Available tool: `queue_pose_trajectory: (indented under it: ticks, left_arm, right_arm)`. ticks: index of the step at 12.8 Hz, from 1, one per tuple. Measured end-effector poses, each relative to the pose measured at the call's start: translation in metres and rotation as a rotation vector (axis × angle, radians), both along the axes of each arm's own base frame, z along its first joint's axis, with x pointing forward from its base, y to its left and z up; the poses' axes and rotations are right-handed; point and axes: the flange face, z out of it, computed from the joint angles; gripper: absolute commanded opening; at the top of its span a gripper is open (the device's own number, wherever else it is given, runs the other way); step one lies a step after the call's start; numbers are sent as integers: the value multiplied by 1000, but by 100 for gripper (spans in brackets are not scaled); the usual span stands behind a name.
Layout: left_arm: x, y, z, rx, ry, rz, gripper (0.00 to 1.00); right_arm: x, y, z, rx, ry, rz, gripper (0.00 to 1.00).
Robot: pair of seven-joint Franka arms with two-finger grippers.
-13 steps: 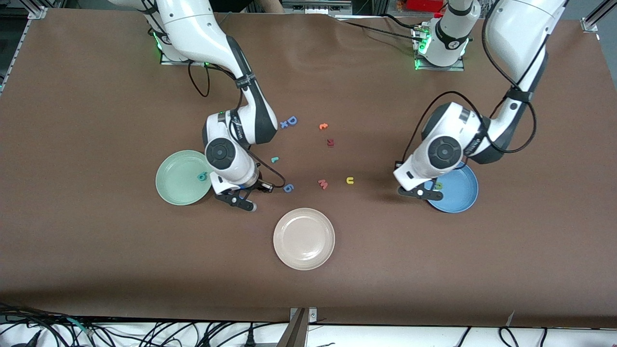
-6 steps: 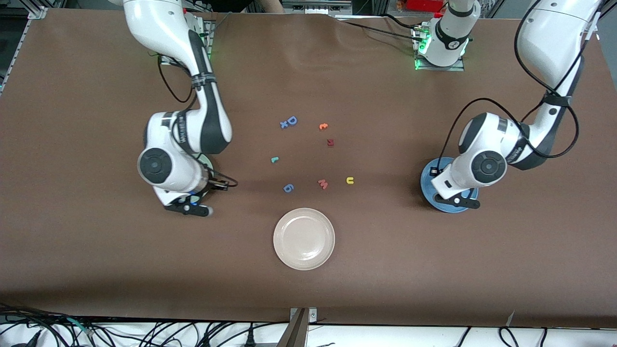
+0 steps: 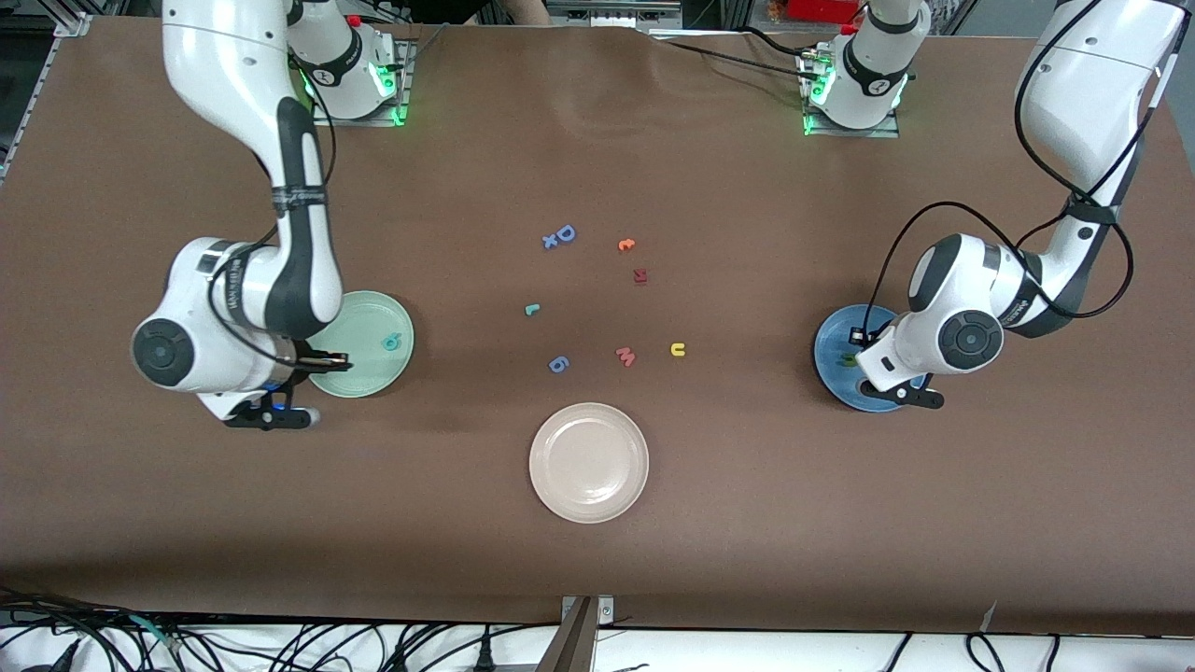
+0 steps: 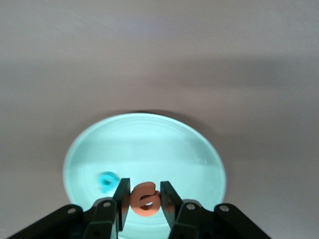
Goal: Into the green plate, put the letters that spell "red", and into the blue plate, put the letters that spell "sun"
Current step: 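Open the left gripper over the blue plate while the right gripper releases e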
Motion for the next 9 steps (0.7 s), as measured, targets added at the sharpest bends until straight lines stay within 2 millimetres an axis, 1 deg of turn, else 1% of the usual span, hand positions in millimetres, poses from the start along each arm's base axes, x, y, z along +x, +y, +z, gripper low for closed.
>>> queue_pose_trajectory:
  ticks: [1,2,3,4,6,7,9]
  left_arm:
    - [-3,1,-5,-2,10,-1,19]
    - [-5,0,-9,-3,19,-2,30]
    - [-7,0,-11,-4,24,-3,77]
    - [-9,1,-13,-4,29,-2,100]
    - [-10,3,-14,-4,31,0,100]
    - [-9,4,-14,-4,31,1,100]
    - [-8,3,-10,-4,28,-1,100]
  right_arm:
    - [-4,-3,-6,2,14,3,26]
    - [-8,-1,-12,3,28,6,24]
    - [-11,3,-17,3,38,10,24]
    - [-13,6,-21,4,44,13,19]
    - [-15,12,-31,20,48,2,3]
    - [-15,13,-36,20,45,0,0]
    - [-14,12,-41,12,42,-1,0]
